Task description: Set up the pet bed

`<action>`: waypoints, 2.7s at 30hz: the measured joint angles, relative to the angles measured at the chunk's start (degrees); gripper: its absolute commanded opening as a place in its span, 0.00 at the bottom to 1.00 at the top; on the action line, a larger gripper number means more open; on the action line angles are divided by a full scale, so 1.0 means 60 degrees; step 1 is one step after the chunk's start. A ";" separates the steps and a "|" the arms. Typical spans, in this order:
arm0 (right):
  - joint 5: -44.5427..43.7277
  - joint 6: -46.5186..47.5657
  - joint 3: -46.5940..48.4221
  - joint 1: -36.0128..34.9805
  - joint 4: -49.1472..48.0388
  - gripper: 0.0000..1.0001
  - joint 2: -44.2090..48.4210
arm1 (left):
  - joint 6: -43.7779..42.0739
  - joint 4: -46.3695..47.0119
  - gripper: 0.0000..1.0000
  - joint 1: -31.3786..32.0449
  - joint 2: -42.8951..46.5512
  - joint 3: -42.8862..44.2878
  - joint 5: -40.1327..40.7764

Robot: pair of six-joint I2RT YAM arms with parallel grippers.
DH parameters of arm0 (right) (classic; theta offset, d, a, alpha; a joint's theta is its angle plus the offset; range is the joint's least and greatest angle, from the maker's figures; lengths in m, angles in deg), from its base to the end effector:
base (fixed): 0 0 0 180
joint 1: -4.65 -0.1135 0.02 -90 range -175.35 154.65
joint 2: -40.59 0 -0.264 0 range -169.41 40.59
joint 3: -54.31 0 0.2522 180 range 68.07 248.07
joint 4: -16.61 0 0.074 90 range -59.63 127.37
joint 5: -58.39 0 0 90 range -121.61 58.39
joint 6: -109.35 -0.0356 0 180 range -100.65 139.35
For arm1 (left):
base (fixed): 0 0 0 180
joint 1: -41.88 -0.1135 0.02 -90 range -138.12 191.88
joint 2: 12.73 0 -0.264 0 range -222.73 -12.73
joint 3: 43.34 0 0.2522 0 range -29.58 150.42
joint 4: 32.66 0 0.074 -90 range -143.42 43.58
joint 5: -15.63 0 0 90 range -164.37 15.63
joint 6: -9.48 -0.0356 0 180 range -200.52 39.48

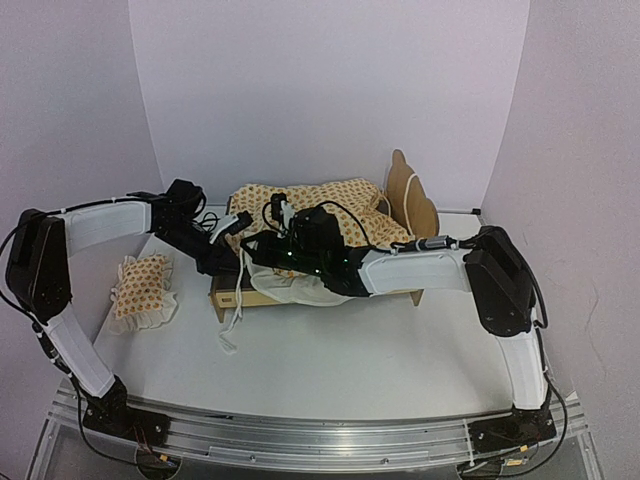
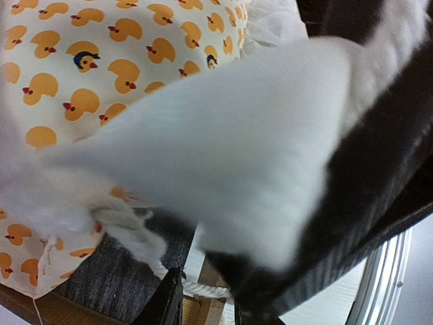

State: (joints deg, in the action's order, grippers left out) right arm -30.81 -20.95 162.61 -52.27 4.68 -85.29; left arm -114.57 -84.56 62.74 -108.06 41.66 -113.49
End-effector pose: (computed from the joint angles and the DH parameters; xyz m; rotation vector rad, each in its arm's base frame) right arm 0.2857 0.4395 0.2404 -0.2775 1.8196 1.2595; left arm 0.3097 -0.1421 0.2412 1.3342 2.0963 -0.8034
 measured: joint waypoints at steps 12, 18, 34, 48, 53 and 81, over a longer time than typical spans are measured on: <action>-0.0066 -0.0004 0.0000 0.0000 -0.0007 0.00 0.0000 | -0.1355 -0.1443 0.49 -0.0874 0.0341 0.0517 -0.0995; -0.0066 -0.0004 0.0000 0.0000 -0.0022 0.00 0.0000 | -0.0911 -0.0903 0.36 -0.0031 0.0352 0.0314 -0.0681; -0.0066 0.0083 -0.0001 0.0000 -0.0034 0.00 0.0000 | -0.0323 -0.0799 0.00 -0.0092 0.0051 0.0488 -0.0189; -0.0037 0.0545 -0.0157 0.0000 -0.0515 0.00 0.0288 | -0.0665 -0.3116 0.00 -0.0148 0.0262 0.3593 0.1110; -0.0013 0.0609 -0.0194 0.0000 -0.0396 0.00 0.0288 | -0.0572 -0.2877 0.00 -0.0163 0.0197 0.3353 0.0946; 0.0036 0.0733 -0.0332 0.0000 0.0197 0.00 0.0270 | 0.0020 -0.0894 0.00 -0.0051 -0.0299 0.1228 0.1237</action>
State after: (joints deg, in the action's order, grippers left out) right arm -30.60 -16.55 160.62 -52.27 5.87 -83.67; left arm -114.45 -89.92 62.44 -109.86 49.03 -106.07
